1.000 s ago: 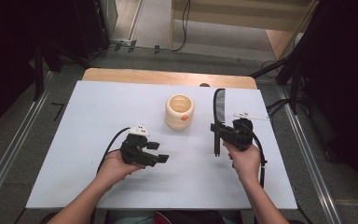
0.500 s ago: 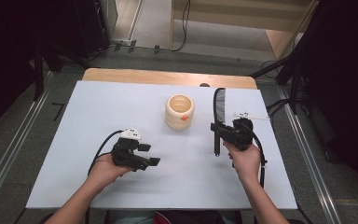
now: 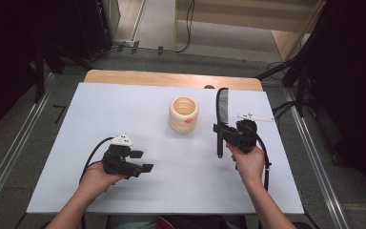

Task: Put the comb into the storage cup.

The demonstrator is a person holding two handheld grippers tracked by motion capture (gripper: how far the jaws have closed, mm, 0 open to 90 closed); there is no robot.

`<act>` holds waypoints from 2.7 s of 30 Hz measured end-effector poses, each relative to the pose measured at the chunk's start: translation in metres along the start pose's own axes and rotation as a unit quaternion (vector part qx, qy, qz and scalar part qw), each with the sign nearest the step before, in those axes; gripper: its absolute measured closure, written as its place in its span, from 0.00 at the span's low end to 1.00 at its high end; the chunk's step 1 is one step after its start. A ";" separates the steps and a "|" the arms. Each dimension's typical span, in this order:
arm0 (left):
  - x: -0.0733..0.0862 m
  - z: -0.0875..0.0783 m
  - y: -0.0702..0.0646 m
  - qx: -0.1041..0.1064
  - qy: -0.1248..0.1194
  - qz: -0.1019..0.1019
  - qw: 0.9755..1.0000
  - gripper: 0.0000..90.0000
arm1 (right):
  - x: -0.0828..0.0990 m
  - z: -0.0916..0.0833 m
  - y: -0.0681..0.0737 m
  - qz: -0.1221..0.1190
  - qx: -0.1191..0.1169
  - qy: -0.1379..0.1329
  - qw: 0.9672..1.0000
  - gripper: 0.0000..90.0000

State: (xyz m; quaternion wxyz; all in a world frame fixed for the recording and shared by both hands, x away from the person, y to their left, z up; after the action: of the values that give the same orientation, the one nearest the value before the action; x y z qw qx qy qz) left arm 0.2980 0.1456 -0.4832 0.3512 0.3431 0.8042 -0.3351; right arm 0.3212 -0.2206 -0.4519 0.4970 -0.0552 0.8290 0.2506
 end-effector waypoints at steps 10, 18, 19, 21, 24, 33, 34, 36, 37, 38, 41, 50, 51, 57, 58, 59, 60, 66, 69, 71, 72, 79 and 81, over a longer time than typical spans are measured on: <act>0.006 -0.012 0.004 -0.016 -0.005 -0.019 1.000 0.32 | -0.004 0.005 0.007 -0.005 -0.013 -0.002 1.000 0.78; 0.010 -0.017 0.008 -0.023 -0.009 -0.025 0.999 0.32 | -0.007 0.009 0.010 -0.008 -0.018 -0.004 1.000 0.78; 0.010 -0.018 0.009 -0.023 -0.009 -0.027 0.999 0.32 | -0.008 0.010 0.010 -0.008 -0.018 -0.003 1.000 0.78; 0.010 -0.019 0.010 -0.025 -0.011 -0.029 0.999 0.32 | -0.009 0.010 0.011 -0.007 -0.018 -0.002 1.000 0.78; 0.011 -0.021 0.011 -0.026 -0.013 -0.031 0.999 0.32 | -0.010 0.012 0.012 -0.010 -0.021 -0.003 1.000 0.78; 0.011 -0.024 0.013 -0.030 -0.016 -0.033 0.999 0.32 | -0.018 0.017 0.013 -0.009 -0.024 -0.006 1.000 0.78; 0.011 -0.024 0.013 -0.030 -0.016 -0.033 0.999 0.32 | -0.018 0.018 0.014 -0.009 -0.025 -0.006 1.000 0.78; 0.011 -0.024 0.013 -0.030 -0.016 -0.033 0.999 0.32 | -0.020 0.019 0.015 -0.009 -0.025 -0.006 1.000 0.78; 0.011 -0.023 0.013 -0.030 -0.016 -0.032 0.999 0.32 | -0.021 0.020 0.015 -0.010 -0.027 -0.007 1.000 0.78; 0.011 -0.023 0.013 -0.031 -0.014 -0.032 0.999 0.32 | -0.021 0.020 0.016 -0.010 -0.026 -0.007 1.000 0.78; 0.011 -0.022 0.014 -0.029 -0.016 -0.034 0.999 0.32 | -0.023 0.023 0.017 -0.011 -0.028 -0.005 1.000 0.78; 0.011 -0.022 0.015 -0.030 -0.014 -0.035 0.999 0.32 | -0.031 0.031 0.020 -0.010 -0.031 -0.002 0.999 0.78; 0.011 -0.022 0.015 -0.029 -0.015 -0.034 0.999 0.32 | -0.032 0.032 0.020 -0.011 -0.032 -0.001 0.999 0.78; 0.011 -0.023 0.016 -0.031 -0.018 -0.037 0.999 0.32 | -0.041 0.034 0.022 -0.009 -0.033 -0.006 0.999 0.78; 0.011 -0.023 0.016 -0.031 -0.017 -0.037 0.999 0.32 | -0.043 0.035 0.022 -0.008 -0.034 -0.006 0.999 0.78; 0.011 -0.023 0.016 -0.031 -0.017 -0.038 0.999 0.32 | -0.044 0.036 0.023 -0.009 -0.034 -0.006 0.999 0.78; 0.011 -0.023 0.016 -0.031 -0.017 -0.038 0.999 0.32 | -0.046 0.037 0.023 -0.007 -0.034 -0.007 0.999 0.78; 0.011 -0.023 0.018 -0.030 -0.018 -0.039 0.999 0.32 | -0.054 0.042 0.028 -0.008 -0.036 -0.009 0.999 0.78; 0.011 -0.023 0.018 -0.030 -0.018 -0.039 0.999 0.32 | -0.059 0.044 0.030 -0.008 -0.036 -0.009 0.999 0.78; 0.011 -0.023 0.018 -0.031 -0.018 -0.039 0.999 0.32 | -0.062 0.046 0.031 -0.007 -0.038 -0.010 0.999 0.78; 0.011 -0.023 0.018 -0.031 -0.018 -0.038 0.999 0.32 | -0.063 0.046 0.032 -0.007 -0.038 -0.011 0.999 0.78; 0.011 -0.023 0.019 -0.031 -0.019 -0.040 0.999 0.32 | -0.073 0.051 0.034 -0.010 -0.035 -0.017 0.999 0.78; 0.011 -0.023 0.019 -0.030 -0.019 -0.039 0.999 0.32 | -0.076 0.053 0.034 -0.011 -0.035 -0.016 0.999 0.78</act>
State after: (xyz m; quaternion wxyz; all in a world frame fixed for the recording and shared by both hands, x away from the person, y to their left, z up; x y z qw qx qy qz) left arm 0.2993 0.1773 -0.4852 0.3632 0.2945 0.8198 -0.3306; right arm 0.3897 -0.1779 -0.3950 0.5111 -0.0776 0.8109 0.2743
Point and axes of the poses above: each handheld gripper's, and its own axes: z roughly forward along the jaws, x roughly out of its underside, y roughly to its left, the point moved 2 cm from there along z, roughly forward along the jaws, and after that the axes turned 12 degrees about -y, right-handed, at the moved point
